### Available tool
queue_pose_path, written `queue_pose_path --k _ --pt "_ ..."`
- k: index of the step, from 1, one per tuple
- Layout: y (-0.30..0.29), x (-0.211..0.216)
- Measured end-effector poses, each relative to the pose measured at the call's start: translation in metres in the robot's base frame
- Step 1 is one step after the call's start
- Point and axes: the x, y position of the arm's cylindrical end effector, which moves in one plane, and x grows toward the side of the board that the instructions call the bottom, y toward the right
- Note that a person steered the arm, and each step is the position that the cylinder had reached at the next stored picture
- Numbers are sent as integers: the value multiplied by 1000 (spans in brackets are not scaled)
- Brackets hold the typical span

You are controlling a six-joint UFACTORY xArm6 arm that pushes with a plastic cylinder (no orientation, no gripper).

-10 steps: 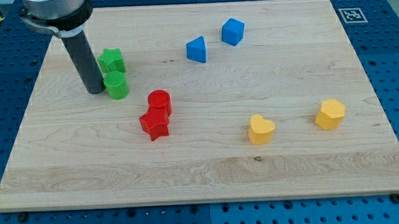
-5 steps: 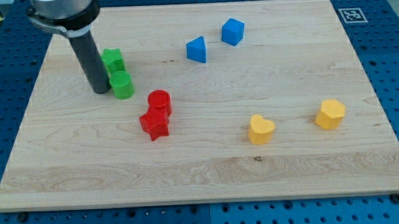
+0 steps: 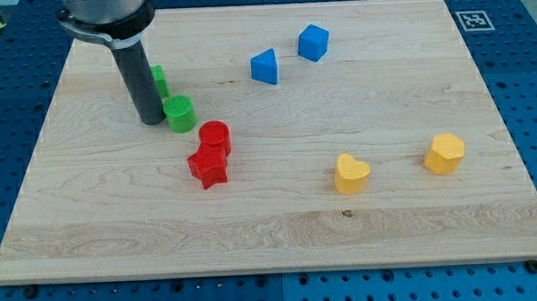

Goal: Push the green circle into the red circle

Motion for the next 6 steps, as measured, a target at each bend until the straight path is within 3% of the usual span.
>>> queue_pose_path --k 6 --pt "33 -19"
